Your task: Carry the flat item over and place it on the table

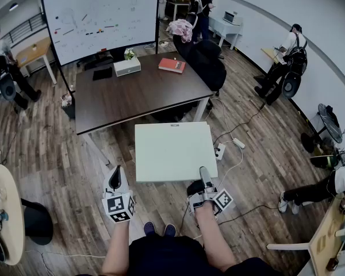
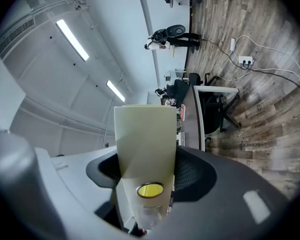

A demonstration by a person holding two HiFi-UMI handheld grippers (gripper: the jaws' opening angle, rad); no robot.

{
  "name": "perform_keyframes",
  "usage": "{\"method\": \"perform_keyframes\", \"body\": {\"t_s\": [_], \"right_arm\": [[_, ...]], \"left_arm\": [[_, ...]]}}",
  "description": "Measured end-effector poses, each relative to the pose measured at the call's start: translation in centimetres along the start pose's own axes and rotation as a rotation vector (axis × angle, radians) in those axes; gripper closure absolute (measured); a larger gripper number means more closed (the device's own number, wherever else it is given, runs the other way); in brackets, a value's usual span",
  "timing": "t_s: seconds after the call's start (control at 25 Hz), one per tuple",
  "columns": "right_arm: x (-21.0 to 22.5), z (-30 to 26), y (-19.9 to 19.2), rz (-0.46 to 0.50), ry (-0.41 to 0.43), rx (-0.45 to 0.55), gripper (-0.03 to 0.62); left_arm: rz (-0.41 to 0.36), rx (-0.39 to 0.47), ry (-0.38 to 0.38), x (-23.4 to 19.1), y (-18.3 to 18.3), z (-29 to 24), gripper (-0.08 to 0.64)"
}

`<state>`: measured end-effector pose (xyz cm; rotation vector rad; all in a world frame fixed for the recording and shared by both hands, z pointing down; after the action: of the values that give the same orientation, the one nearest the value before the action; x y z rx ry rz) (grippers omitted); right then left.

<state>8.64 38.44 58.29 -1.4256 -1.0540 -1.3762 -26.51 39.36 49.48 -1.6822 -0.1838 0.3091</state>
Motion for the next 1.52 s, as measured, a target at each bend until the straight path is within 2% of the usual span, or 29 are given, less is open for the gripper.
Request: {"method": "perform_keyframes", "body": {"t_s": [0.52, 0.84, 1.32, 1.52], "right_arm": [[0.3, -0.6, 1.7, -0.014, -0.009, -0.016, 0.313], [0.9, -1.4, 1.2, -0.010, -0.013, -0.009, 0.313], [1.6, -2.0, 4.6, -0.010, -0.014, -0.017, 0.311], [2.4, -2.9, 6.9, 0.007, -0.020, -0.019, 0.311]], "left_arm": [[-0.011, 0.002, -0.015, 2.0, -0.3, -1.9, 0.565], [-0.011, 0.007, -0.009, 1.2, -0.4, -2.0, 0.565], [-0.019, -0.005, -0.002, 4.1, -1.4, -4.2, 0.565], [0.002, 0.003, -0.003, 5.9, -1.7, -5.4, 0.565]]}}
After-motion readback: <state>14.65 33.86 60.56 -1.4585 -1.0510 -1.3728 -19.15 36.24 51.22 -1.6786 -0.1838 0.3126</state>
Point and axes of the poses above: the fingertips, and each gripper's own axes: z backward along the fingers, x to its right, y out of its top, the point moved 5 cm from there along z, backward along the fingers, and after that the axes turned 11 degrees about -y, right-handed, at the moved point
